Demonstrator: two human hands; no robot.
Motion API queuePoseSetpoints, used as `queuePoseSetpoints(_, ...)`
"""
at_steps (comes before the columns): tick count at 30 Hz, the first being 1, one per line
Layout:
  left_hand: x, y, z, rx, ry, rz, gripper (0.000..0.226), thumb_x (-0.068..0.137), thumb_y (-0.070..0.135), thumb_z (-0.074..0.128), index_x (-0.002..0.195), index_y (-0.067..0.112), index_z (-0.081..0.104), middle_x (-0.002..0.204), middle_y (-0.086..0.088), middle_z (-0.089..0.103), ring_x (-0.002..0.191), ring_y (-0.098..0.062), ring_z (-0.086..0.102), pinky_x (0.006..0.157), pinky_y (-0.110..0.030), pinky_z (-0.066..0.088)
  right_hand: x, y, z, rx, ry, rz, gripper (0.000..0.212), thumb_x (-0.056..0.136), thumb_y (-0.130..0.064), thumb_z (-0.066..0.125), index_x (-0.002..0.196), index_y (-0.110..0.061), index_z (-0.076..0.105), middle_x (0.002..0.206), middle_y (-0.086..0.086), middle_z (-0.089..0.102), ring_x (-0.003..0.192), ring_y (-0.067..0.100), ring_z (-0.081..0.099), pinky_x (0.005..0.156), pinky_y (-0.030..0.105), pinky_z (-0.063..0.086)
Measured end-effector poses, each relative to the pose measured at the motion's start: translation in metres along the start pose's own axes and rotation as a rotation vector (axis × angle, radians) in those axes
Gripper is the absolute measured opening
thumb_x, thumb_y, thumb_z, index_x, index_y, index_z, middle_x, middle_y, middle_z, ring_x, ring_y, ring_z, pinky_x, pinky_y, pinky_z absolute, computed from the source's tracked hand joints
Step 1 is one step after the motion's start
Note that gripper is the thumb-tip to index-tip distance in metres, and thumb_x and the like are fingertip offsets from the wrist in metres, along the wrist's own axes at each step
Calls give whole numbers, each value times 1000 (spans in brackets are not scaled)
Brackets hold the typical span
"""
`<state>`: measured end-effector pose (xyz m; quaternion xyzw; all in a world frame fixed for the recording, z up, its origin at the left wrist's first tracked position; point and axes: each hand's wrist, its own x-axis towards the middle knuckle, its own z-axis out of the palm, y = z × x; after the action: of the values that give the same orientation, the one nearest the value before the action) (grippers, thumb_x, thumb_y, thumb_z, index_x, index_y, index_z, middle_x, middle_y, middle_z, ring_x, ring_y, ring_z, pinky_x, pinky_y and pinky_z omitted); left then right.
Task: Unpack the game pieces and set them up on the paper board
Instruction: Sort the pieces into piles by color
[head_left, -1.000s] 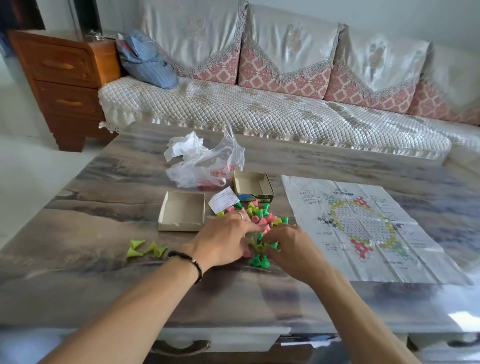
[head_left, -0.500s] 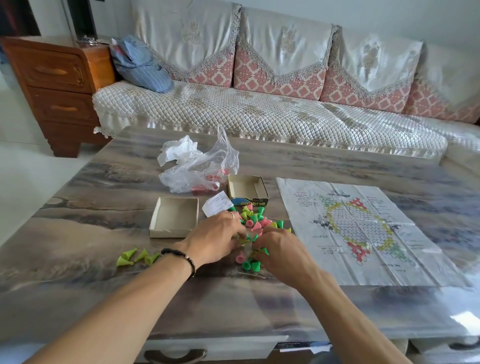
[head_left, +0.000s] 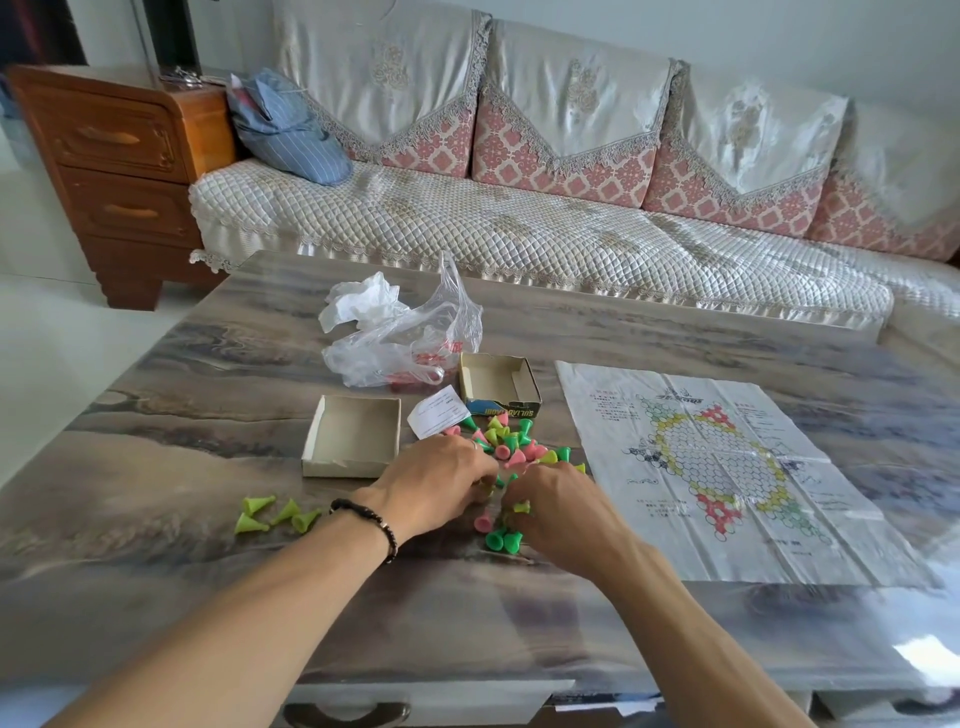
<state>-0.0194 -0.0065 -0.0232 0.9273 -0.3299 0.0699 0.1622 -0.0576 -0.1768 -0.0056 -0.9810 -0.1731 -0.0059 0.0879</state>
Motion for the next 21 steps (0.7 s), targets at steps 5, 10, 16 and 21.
queuePoseSetpoints(5,-3,-2,2,-66,45,-16,18,87,17,63,103,21,70,95,-1,69,90,-22,62,74,-35,50,-2,0,-2,86,6,35,21,80,-19,66,99,-23,75,102,0,71,97,22,62,79,34,50)
queuePoseSetpoints(10,-18,-9,-7,-163,200,-49,22,83,16,72,105,18,73,95,-4,72,87,-22,63,74,-28,47,2,-7,-7,194,32,83,21,80,-13,65,96,-20,75,98,-3,71,78,10,57,68,21,38)
queuePoseSetpoints(16,-65,-24,-27,-212,335,-153,12,80,17,75,92,18,75,79,0,70,73,-20,62,66,-33,49,17,-40,-13,336,81,32,15,81,-17,70,95,-18,76,73,-18,56,62,-6,51,55,5,35)
queuePoseSetpoints(21,-115,-39,-39,-202,356,-280,11,81,22,75,92,22,74,81,6,69,73,-13,61,69,-32,50,29,-88,1,395,17,-93,14,81,-17,69,94,-17,75,78,-14,59,63,-6,51,57,5,39)
